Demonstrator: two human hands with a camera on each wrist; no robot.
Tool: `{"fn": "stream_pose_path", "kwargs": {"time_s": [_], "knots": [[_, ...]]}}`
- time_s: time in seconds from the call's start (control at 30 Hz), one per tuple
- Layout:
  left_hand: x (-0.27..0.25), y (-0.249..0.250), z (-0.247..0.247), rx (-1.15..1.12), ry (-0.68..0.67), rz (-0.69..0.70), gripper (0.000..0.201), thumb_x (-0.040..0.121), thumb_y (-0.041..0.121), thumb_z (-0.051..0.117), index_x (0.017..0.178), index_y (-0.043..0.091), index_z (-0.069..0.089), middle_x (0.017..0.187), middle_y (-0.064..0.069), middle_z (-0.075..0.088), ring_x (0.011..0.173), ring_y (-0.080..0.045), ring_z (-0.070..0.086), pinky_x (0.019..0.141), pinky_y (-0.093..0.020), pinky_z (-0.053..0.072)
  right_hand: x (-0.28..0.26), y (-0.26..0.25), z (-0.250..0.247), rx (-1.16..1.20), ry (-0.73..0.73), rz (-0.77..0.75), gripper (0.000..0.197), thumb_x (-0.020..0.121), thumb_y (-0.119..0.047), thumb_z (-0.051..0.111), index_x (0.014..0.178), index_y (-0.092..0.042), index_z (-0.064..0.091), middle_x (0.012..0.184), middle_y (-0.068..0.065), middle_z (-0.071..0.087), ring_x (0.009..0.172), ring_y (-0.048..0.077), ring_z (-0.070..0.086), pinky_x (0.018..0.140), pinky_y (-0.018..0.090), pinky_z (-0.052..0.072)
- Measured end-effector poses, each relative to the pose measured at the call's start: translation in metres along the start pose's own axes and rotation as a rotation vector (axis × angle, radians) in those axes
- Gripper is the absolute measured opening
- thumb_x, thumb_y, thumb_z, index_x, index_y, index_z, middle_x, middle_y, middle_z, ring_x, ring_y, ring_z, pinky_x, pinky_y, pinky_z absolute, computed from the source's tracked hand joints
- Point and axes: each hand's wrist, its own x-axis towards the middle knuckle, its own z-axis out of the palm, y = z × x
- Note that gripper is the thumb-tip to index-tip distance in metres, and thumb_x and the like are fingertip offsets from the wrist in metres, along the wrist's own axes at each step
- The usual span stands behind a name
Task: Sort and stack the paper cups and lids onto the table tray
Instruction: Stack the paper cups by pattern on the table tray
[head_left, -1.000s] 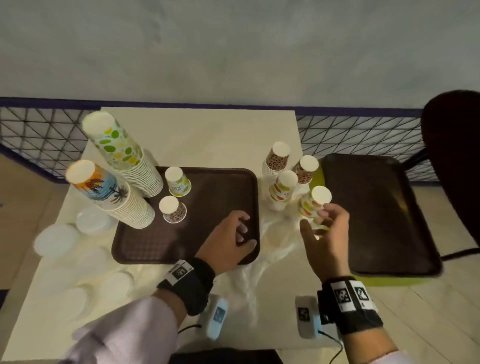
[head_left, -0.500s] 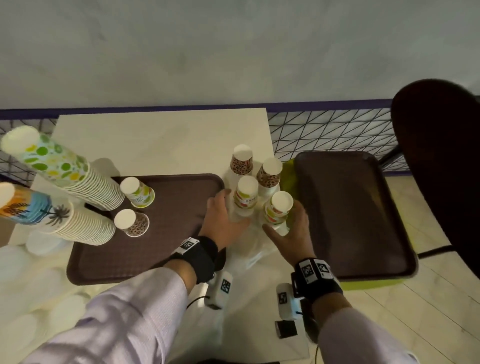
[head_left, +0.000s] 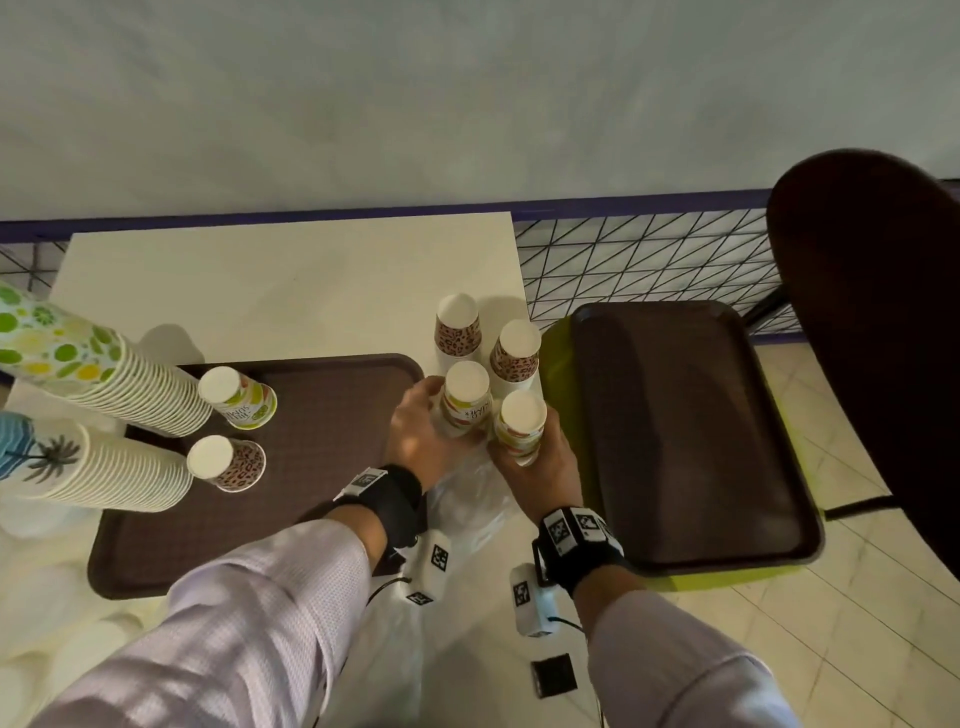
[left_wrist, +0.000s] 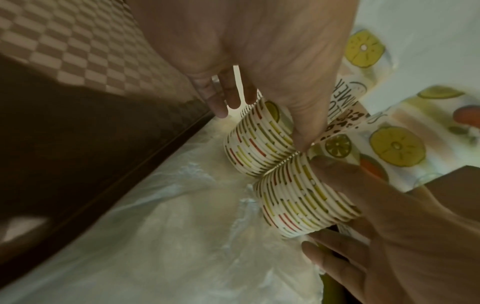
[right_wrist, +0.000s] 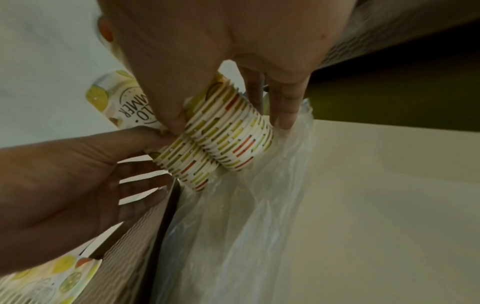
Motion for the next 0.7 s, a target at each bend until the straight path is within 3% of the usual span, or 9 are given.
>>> {"fn": "stream_pose_path", "kwargs": {"time_s": [0.1,0.17,0.27,0.37,0.47,0.57,0.7], "knots": [[0.003,-0.001,0.002,-0.005,-0.050,0.015,0.068,0.062,0.037,0.096,0.119,0.041,0.059,0.105,0.025,0.067,0.094,0.009,0.063,0.084,-0.013,0.050,-0.001,0.000,0.002,-0.006,0.027,-0.030,0.072,0.075,-0.040,0.084,0.135,-0.033,0.044,0.128,-0.003,0.062,0.113,0.023,0.064,0.087,0.042,0.058],[0.004,-0.001,0.003,-0.007,-0.082,0.027,0.058,0.065,0.040,0.095,0.112,0.040,0.061,0.101,0.024,0.071,0.091,0.016,0.064,0.082,-0.013,0.052,-0.004,0.002,0.003,-0.007,0.023,-0.047,0.073,0.075,-0.038,0.084,0.136,-0.033,0.044,0.128,-0.002,0.061,0.112,0.022,0.063,0.087,0.042,0.058],[0.005,-0.001,0.004,-0.028,-0.108,0.036,0.060,0.067,0.044,0.093,0.118,0.037,0.062,0.107,0.020,0.073,0.096,0.014,0.065,0.085,-0.018,0.053,-0.007,0.006,0.004,-0.018,-0.004,-0.089,0.074,0.074,-0.034,0.084,0.137,-0.029,0.045,0.127,-0.001,0.057,0.113,0.019,0.060,0.090,0.044,0.057],[0.006,-0.001,0.003,-0.015,-0.102,0.044,0.071,0.066,0.041,0.096,0.126,0.034,0.057,0.104,0.021,0.067,0.091,0.010,0.062,0.076,-0.006,0.043,-0.009,0.009,0.004,-0.015,-0.036,-0.116,0.076,0.072,-0.030,0.086,0.136,-0.030,0.045,0.127,-0.003,0.054,0.116,0.016,0.056,0.095,0.044,0.054],[0.006,-0.002,0.005,0.038,-0.111,0.057,0.076,0.063,0.039,0.098,0.119,0.035,0.046,0.097,0.024,0.062,0.084,0.010,0.059,0.066,-0.001,0.038,-0.010,0.012,0.002,-0.003,-0.033,-0.120,0.076,0.071,-0.029,0.087,0.135,-0.030,0.046,0.125,-0.004,0.051,0.115,0.012,0.054,0.096,0.039,0.053],[0.007,-0.009,0.009,0.057,-0.138,0.065,0.080,0.062,0.037,0.098,0.111,0.037,0.036,0.096,0.019,0.061,0.086,0.009,0.060,0.066,-0.009,0.042,-0.012,0.013,0.001,0.021,-0.024,-0.138,0.074,0.072,-0.029,0.086,0.135,-0.029,0.047,0.125,-0.006,0.051,0.114,0.007,0.053,0.096,0.030,0.052],[0.007,-0.015,0.013,0.062,-0.148,0.118,0.081,0.060,0.032,0.100,0.108,0.040,0.036,0.099,0.013,0.061,0.087,-0.003,0.063,0.069,-0.017,0.046,-0.012,0.018,0.000,0.031,-0.029,-0.128,0.074,0.073,-0.029,0.087,0.135,-0.029,0.048,0.127,-0.006,0.051,0.115,-0.002,0.051,0.096,0.021,0.048]]}}
